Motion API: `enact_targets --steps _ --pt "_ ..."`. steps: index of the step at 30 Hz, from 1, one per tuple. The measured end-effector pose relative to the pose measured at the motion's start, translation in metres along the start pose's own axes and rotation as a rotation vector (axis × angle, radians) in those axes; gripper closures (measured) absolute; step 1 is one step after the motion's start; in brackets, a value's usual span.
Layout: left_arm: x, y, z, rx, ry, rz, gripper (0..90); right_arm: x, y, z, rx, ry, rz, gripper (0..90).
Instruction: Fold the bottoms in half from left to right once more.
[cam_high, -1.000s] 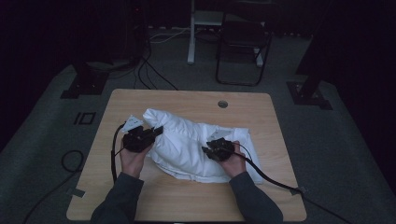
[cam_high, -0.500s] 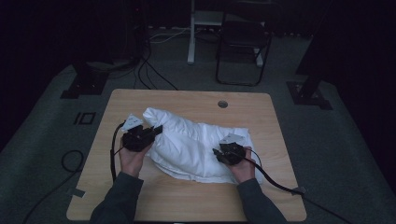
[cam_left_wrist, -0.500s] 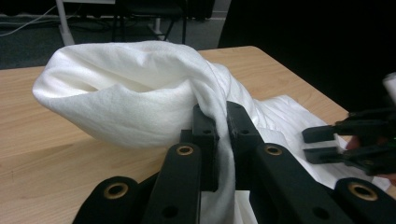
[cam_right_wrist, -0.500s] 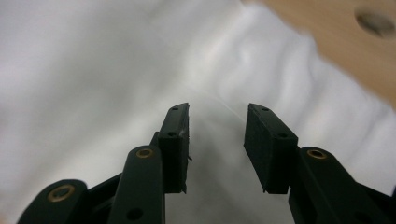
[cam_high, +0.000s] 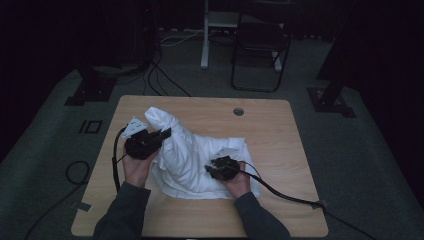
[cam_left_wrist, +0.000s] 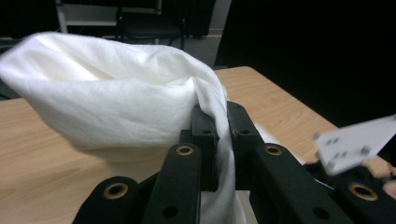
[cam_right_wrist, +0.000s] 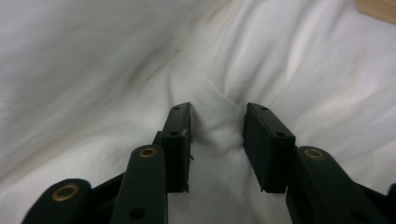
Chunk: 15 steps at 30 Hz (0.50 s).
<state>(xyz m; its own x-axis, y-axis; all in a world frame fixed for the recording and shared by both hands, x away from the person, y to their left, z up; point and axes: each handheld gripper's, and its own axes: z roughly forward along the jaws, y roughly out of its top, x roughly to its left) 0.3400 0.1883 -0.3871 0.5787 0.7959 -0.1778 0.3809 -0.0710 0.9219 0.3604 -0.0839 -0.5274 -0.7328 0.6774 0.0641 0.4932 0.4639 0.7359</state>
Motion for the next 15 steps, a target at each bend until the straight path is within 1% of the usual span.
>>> enact_targets --steps 1,2,3,4,5,6,8,9,12,14,15 --pt "-0.002 0.001 0.001 0.003 -0.006 0.005 84.9 0.004 0.002 0.001 -0.003 0.033 -0.042 57.0" --pt "-0.004 0.002 0.003 0.004 -0.014 0.010 84.9 0.008 0.004 -0.001 -0.004 0.053 -0.082 55.5" --pt "-0.007 0.002 0.005 0.007 -0.023 0.018 84.9 0.010 0.005 -0.007 -0.014 0.055 -0.124 54.2" --pt "-0.010 0.002 0.007 0.007 -0.034 0.023 84.9 0.010 0.005 -0.014 -0.031 0.062 -0.140 53.7" --pt "-0.013 0.003 0.010 0.012 -0.045 0.032 84.9 0.007 0.005 -0.023 -0.055 0.073 -0.140 53.2" --pt "-0.018 0.003 0.014 0.019 -0.058 0.044 84.9 0.002 0.003 -0.034 -0.076 0.067 -0.132 52.9" --pt "-0.025 0.003 0.020 0.029 -0.080 0.058 84.8 -0.014 -0.003 -0.057 -0.102 0.025 -0.110 52.0" --pt "-0.030 0.003 0.024 0.035 -0.095 0.064 84.8 -0.020 -0.006 -0.064 -0.107 0.004 -0.103 51.8" --pt "-0.047 0.001 0.040 0.061 -0.143 0.090 84.7 -0.045 -0.020 -0.085 -0.102 -0.074 -0.052 51.2" --pt "-0.059 -0.003 0.054 0.079 -0.176 0.108 84.7 -0.058 -0.030 -0.094 -0.095 -0.109 -0.024 50.9" --pt "-0.063 -0.004 0.058 0.088 -0.186 0.114 84.7 -0.064 -0.035 -0.097 -0.085 -0.133 -0.010 50.7"
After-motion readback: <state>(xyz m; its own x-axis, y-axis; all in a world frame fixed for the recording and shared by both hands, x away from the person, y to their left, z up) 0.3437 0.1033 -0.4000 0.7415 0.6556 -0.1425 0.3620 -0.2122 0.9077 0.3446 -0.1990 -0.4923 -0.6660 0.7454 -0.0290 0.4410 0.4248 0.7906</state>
